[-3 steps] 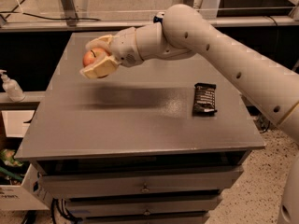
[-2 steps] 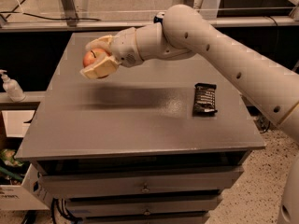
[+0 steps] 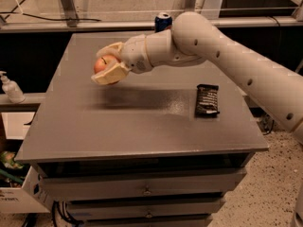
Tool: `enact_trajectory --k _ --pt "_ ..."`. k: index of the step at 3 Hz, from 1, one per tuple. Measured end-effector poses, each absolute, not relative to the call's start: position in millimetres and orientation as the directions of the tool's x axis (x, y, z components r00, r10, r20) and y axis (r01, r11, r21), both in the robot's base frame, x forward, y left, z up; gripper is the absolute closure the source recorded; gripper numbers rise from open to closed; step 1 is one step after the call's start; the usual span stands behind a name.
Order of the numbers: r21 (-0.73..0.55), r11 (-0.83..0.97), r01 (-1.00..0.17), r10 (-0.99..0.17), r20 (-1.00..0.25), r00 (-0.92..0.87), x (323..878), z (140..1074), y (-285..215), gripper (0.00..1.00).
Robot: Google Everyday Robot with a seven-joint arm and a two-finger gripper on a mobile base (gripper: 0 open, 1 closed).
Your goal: Move apple near pepsi can
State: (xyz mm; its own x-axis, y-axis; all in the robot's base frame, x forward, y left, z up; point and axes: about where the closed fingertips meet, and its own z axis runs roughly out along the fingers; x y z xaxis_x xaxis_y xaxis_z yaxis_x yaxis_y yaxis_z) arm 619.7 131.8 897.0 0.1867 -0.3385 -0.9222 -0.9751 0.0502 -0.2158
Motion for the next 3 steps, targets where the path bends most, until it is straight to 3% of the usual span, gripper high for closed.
enact_trajectory --k 2,3 --pt "-0.274 0.234 -0.933 -0.385 -0.907 0.17 651 914 47 1.0" --pt "-0.274 0.234 -0.933 -0.385 -0.907 0.17 650 914 47 1.0"
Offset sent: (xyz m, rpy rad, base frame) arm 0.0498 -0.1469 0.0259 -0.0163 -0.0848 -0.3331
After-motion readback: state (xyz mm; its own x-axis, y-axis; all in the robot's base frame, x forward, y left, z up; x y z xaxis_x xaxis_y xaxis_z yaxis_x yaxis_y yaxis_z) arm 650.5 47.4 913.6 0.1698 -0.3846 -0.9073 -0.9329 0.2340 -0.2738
